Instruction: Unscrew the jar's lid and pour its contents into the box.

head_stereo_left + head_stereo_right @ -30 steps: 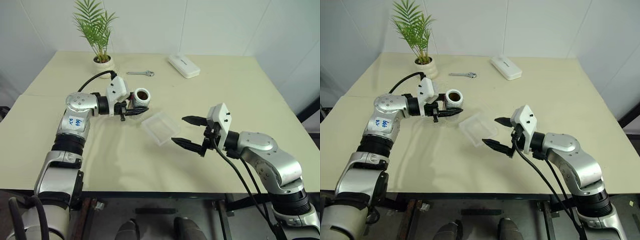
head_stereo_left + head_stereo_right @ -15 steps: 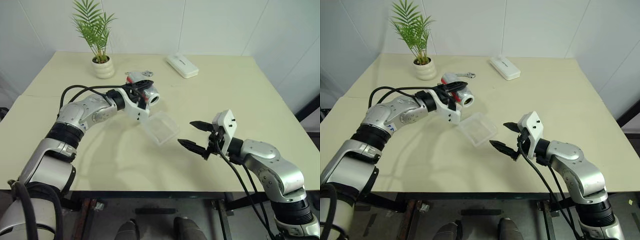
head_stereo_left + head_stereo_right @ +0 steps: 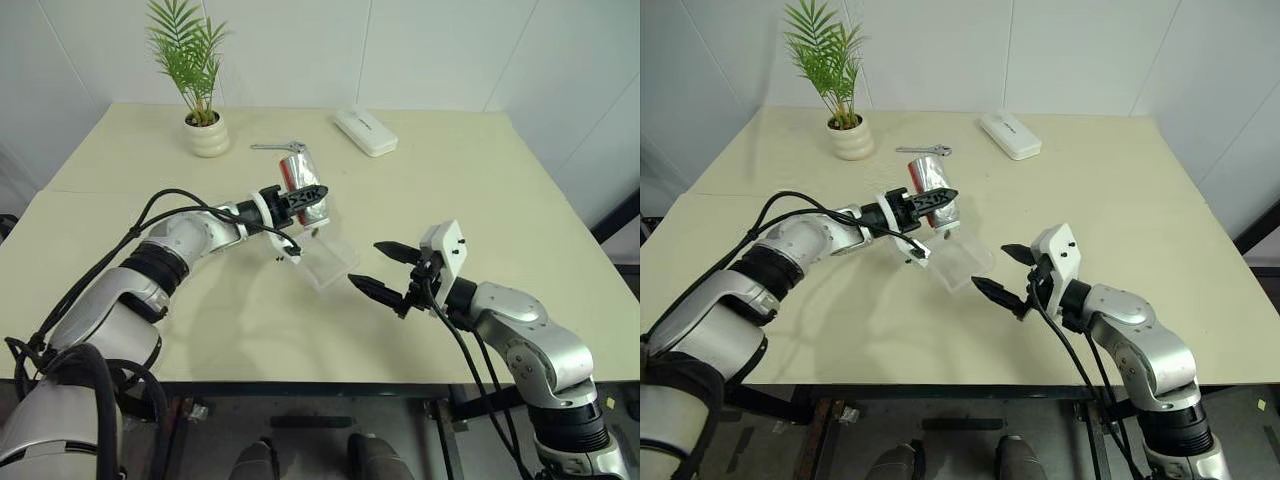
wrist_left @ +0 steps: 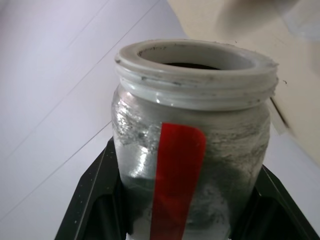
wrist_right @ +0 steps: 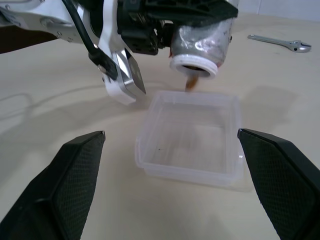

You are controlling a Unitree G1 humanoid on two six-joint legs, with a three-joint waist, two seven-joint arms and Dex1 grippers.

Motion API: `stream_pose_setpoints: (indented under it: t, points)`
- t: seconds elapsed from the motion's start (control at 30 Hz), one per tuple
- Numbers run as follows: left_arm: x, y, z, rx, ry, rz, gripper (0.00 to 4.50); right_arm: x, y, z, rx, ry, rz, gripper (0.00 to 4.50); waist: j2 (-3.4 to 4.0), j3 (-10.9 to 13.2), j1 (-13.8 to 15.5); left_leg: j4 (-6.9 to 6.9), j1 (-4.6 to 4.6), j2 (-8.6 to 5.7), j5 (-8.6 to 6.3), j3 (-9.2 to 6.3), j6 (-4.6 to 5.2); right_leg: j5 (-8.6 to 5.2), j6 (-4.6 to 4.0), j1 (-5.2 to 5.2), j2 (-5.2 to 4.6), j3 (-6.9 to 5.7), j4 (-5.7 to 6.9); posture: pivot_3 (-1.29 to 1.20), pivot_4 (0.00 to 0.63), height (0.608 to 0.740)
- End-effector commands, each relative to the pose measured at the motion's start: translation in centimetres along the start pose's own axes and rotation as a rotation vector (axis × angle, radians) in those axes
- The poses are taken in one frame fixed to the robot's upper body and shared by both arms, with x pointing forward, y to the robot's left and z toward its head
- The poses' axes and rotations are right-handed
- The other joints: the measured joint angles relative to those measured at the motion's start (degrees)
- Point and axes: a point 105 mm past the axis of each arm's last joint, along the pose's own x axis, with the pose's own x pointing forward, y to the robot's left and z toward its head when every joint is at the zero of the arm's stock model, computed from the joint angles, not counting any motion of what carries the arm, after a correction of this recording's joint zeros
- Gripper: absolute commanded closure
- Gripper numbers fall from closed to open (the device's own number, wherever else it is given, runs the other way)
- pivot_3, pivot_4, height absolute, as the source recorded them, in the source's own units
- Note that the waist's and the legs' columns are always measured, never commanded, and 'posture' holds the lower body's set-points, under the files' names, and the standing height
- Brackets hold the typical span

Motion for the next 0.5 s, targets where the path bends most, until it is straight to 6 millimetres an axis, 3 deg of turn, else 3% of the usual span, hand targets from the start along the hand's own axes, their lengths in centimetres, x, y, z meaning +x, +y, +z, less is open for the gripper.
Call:
stream_pose_setpoints:
  t: [0.03,0.1,0.23,0.4,0.5]
  points:
    - [0.6,0.4,-0.7,0.042,0.004,-0.009,2.57,-0.1,0.4,1.6,-0.022,-0.072,0.006,0.02,0.0,0.0,0.0,-0.02,0.0,0.0,0.0,0.0,0.0,0.0,0.0,0.0,0.0,0.0,0.0,0.0,0.15,0.74]
    - [0.5,-0.6,-0.2,0.032,-0.013,-0.079,2.57,-0.1,0.5,1.6,-0.018,-0.073,0.01,0.02,0.0,0.0,0.0,-0.02,0.0,0.0,0.0,0.0,0.0,0.0,0.0,0.0,0.0,0.0,0.0,0.0,0.15,0.74]
    - [0.4,1.0,-0.3,-0.017,-0.013,0.009,2.57,0.0,0.6,1.6,-0.012,-0.078,0.012,0.02,0.0,0.0,0.0,-0.01,0.0,0.0,0.0,0.04,0.0,0.0,0.0,-0.02,0.0,0.02,0.01,0.0,0.15,0.74]
    - [-0.5,0.6,-1.5,-0.107,0.008,-0.043,2.57,-0.1,0.7,1.5,-0.009,-0.078,0.022,0.02,0.0,0.0,0.0,0.01,0.01,0.0,0.0,0.06,0.0,0.0,0.01,-0.01,0.0,0.04,0.03,0.0,0.15,0.74]
    - [-1.7,0.5,-3.1,-0.449,0.11,-0.045,2.57,-0.1,0.9,1.4,-0.016,-0.072,0.036,0.02,0.0,0.0,0.0,0.01,0.02,0.01,0.0,0.06,-0.01,0.0,0.01,-0.02,0.0,0.06,0.07,0.0,0.15,0.74]
